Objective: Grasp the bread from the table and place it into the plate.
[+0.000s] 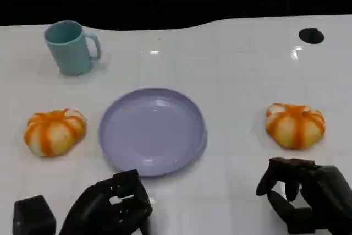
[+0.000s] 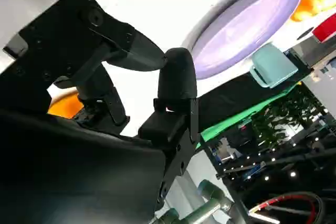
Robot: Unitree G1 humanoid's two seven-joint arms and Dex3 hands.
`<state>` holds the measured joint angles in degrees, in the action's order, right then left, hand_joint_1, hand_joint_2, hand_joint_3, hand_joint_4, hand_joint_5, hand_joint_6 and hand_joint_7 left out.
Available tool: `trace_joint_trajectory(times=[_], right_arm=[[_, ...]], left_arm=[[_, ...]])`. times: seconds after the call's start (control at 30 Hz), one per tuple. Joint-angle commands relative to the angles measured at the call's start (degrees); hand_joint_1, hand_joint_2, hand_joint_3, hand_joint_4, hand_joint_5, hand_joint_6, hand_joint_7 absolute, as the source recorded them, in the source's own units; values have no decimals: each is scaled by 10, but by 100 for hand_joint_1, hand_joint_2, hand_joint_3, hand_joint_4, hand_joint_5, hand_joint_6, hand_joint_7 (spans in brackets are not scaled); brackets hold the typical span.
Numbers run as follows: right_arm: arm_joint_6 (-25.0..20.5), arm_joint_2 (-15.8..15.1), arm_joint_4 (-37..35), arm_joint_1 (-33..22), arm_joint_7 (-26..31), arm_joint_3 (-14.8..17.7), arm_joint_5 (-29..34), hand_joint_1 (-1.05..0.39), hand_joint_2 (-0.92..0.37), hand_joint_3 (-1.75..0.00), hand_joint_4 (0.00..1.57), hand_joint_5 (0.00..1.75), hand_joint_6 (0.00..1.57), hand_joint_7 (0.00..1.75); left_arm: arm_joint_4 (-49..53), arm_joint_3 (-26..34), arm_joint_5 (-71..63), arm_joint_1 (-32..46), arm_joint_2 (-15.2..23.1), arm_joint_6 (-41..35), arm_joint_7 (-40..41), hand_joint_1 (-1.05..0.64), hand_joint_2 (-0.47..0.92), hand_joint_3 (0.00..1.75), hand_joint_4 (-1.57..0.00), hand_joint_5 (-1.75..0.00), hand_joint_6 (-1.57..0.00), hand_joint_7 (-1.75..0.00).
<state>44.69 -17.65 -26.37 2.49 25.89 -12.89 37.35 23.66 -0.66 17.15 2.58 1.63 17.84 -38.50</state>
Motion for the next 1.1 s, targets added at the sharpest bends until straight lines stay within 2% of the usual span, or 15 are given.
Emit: trace_joint_trajectory(times=[0.03,0.63,1.1], right_arm=[[1,-7,-3,2,-2,1,-6,-24,-38,-126,87,175,82,138],[-1,-8,-2,3,-1,0,-1,-25,-36,-125,87,175,82,140],[0,-7,0,2,-2,-1,-5,-24,-35,-128,87,175,83,134]], left_arm=[[-7,2,-7,-2,9,3,4,-60,71,59,-79,-175,-76,-141],[0,6,1,-6,8,0,-2,-58,71,59,-78,-175,-75,-143],[1,5,0,-6,8,5,-2,-60,72,58,-79,-175,-75,-143]])
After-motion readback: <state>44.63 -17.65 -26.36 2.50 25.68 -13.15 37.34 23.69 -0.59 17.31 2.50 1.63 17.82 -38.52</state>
